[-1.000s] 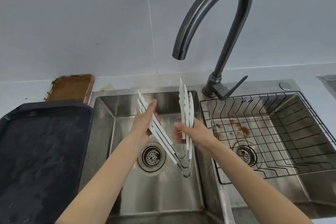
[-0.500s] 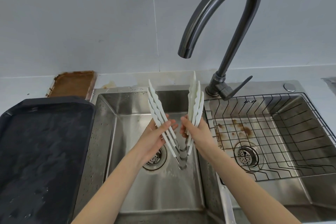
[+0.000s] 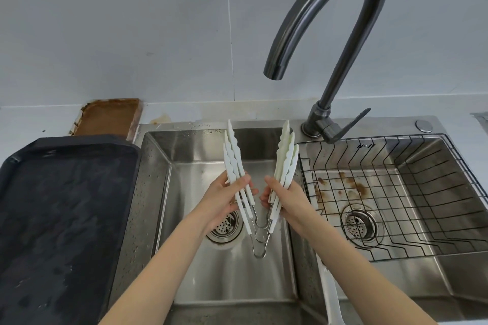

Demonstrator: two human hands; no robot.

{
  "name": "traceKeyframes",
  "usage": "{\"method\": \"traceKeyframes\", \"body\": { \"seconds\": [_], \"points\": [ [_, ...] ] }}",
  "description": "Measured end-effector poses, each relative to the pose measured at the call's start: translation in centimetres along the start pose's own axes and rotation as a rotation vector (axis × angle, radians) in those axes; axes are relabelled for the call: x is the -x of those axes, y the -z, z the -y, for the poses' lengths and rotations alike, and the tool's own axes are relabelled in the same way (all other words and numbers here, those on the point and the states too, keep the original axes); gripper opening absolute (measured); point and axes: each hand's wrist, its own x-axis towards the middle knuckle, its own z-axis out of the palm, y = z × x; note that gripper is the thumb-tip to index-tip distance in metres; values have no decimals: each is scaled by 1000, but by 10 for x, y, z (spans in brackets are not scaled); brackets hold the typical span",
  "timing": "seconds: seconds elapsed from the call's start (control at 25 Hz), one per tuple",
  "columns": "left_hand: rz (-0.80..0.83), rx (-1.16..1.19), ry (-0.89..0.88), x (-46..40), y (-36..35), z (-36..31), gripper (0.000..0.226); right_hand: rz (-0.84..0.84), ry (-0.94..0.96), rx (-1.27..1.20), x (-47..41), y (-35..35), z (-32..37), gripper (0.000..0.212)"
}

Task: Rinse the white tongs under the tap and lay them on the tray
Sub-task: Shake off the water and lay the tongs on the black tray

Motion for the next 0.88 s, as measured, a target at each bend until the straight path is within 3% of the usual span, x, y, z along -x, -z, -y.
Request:
{"method": "traceKeyframes", "body": {
  "seconds": [0.2, 0.44, 0.88],
  "points": [
    [-93, 189, 67, -2, -5, 2, 14, 78, -70, -95, 1, -1, 4, 17],
    [-91, 113, 46, 13, 1, 3, 8, 103, -94, 46, 6, 0, 2, 9],
    [-164, 172, 6, 42, 17, 2, 8, 299, -194, -128, 23, -6, 6, 10]
  ]
}}
